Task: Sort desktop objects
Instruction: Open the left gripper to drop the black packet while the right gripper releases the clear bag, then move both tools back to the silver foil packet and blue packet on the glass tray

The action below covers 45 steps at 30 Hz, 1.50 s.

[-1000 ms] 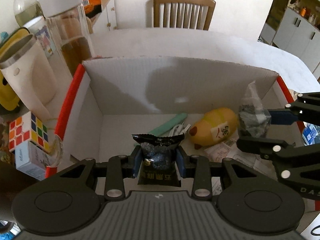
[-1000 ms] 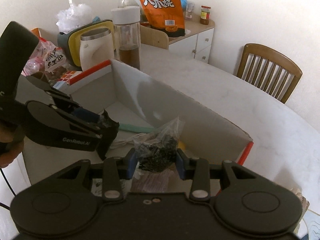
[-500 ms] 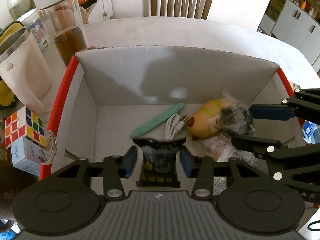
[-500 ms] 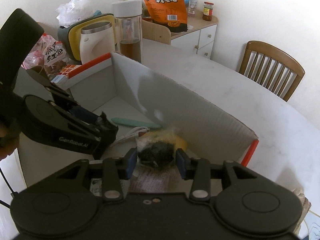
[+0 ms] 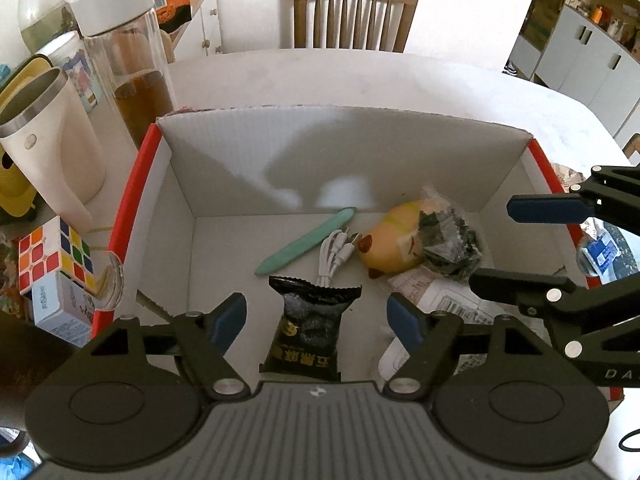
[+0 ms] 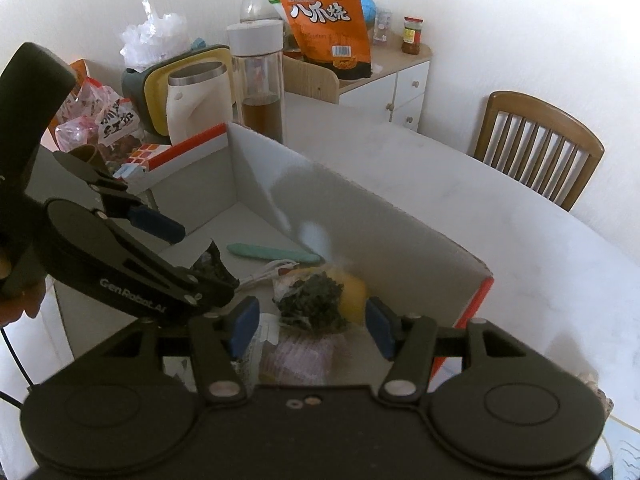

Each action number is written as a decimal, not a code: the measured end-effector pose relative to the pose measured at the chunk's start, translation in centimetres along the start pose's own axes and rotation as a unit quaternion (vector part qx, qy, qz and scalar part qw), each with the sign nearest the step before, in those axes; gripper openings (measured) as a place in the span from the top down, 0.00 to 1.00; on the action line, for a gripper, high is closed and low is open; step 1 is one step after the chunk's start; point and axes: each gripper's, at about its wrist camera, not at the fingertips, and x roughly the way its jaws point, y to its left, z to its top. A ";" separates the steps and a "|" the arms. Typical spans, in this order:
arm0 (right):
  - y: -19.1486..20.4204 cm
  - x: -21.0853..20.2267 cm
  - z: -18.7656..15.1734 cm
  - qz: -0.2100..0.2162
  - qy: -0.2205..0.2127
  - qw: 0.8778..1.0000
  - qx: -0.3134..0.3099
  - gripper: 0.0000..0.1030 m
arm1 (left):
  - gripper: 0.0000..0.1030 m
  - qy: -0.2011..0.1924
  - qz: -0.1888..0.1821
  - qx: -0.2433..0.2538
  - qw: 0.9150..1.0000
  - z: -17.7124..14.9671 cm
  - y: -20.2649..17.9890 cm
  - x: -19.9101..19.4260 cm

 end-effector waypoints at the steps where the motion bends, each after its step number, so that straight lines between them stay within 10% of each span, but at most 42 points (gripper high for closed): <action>1: 0.0 -0.1 0.0 0.000 -0.001 1.000 0.000 0.43 | 0.25 -0.001 0.000 0.000 1.000 0.0 -0.1 -0.2; 22: 0.5 -4.6 -1.2 0.014 -0.035 0.999 0.005 0.30 | 0.25 -0.026 -0.011 0.005 1.000 -1.2 -2.2 -3.6; 31: 0.2 -7.1 -2.2 0.005 -0.056 0.998 0.011 0.22 | 0.00 -0.050 -0.013 0.006 0.999 -2.2 -3.5 -5.1; 45: -4.4 -11.7 -6.0 -0.029 -0.081 0.995 0.051 0.17 | 0.00 -0.088 -0.026 0.023 0.996 -3.2 -9.4 -7.5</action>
